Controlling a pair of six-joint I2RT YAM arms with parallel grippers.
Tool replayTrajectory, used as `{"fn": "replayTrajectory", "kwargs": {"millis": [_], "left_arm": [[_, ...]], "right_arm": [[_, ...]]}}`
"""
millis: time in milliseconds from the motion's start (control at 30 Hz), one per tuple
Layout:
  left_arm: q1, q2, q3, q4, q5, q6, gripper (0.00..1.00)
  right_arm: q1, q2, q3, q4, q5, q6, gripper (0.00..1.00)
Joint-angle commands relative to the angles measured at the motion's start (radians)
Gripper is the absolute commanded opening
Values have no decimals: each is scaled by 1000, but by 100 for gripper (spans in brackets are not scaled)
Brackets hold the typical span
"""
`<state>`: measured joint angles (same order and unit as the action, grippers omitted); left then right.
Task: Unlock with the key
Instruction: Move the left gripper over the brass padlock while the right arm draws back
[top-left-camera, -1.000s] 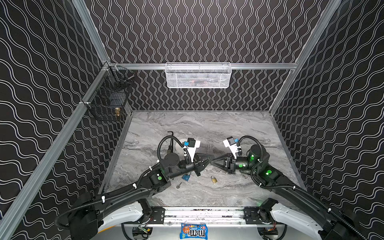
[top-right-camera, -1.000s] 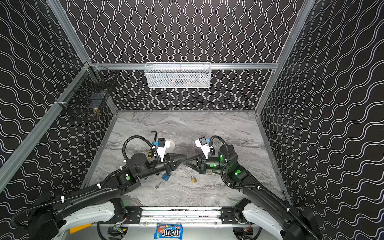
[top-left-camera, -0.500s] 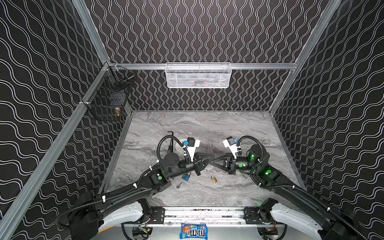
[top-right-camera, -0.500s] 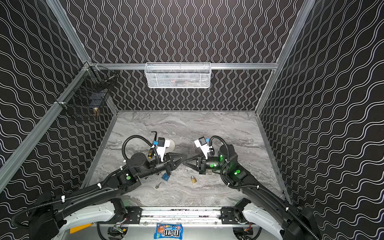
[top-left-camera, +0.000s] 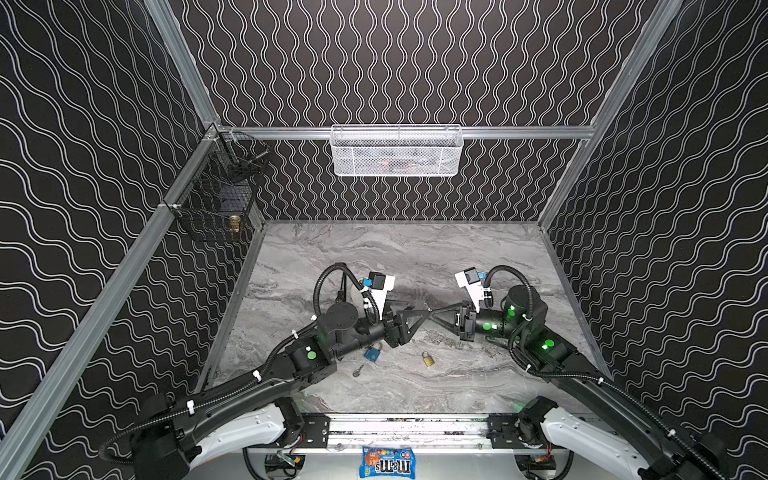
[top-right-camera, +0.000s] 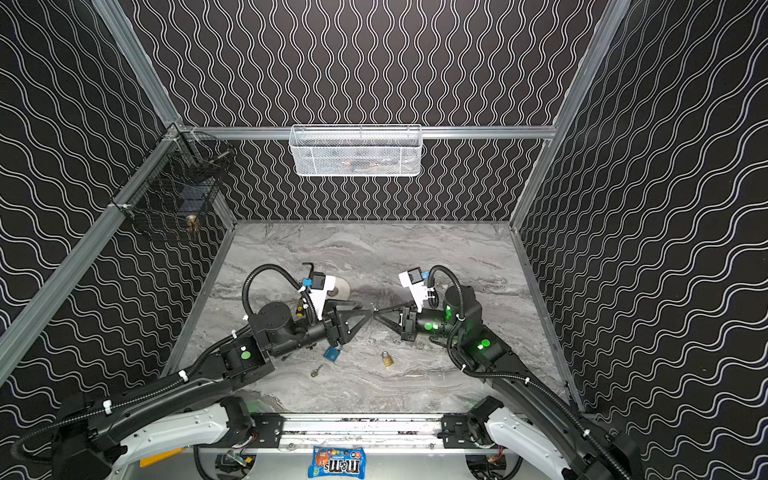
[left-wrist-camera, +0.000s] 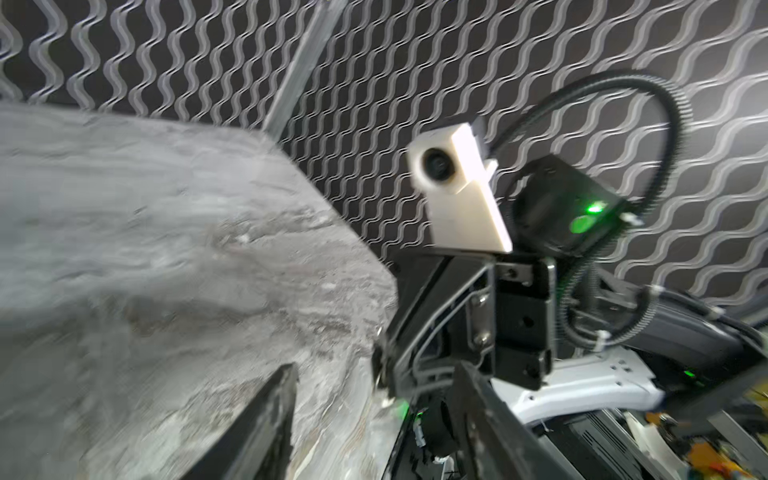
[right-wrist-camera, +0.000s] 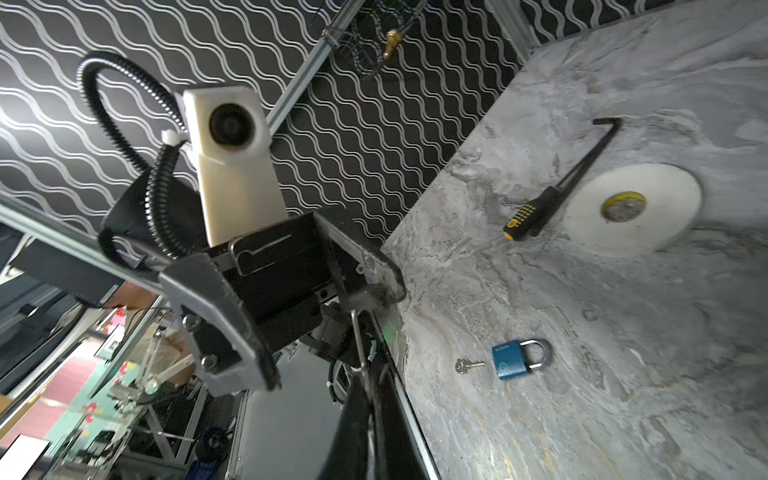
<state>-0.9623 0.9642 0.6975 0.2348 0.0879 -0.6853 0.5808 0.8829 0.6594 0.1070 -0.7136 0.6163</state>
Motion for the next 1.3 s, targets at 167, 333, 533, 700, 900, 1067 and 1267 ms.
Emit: {"fn": "replayTrajectory", "kwargs": {"millis": [167,333,533,700,900,1067,1267], "left_arm": [[-113,52,28,-386,-240,-207,66],[-240,185,96,-531,-392,-314,67],[-306,429,234,-687,-466,-444,71],[-319,574,302,-705,-471,-482,71],[-319,723,413,-814,-475,-547,69],[-318,800,437,-784,-444,-560,67],[-321,893,522,-838,-442,-544,65]], "right_arm": [[-40,-7,43,-207,101,38,0],[-47,-14,63,-267,159,73,0],[-58,-39,122,-389,250,74,0],[-71,-97,133,-403,284,112,0],[-82,-127,166,-430,254,109,0],[-85,-137,180,-422,235,117,0],[-85,-162,155,-381,212,132,0]]}}
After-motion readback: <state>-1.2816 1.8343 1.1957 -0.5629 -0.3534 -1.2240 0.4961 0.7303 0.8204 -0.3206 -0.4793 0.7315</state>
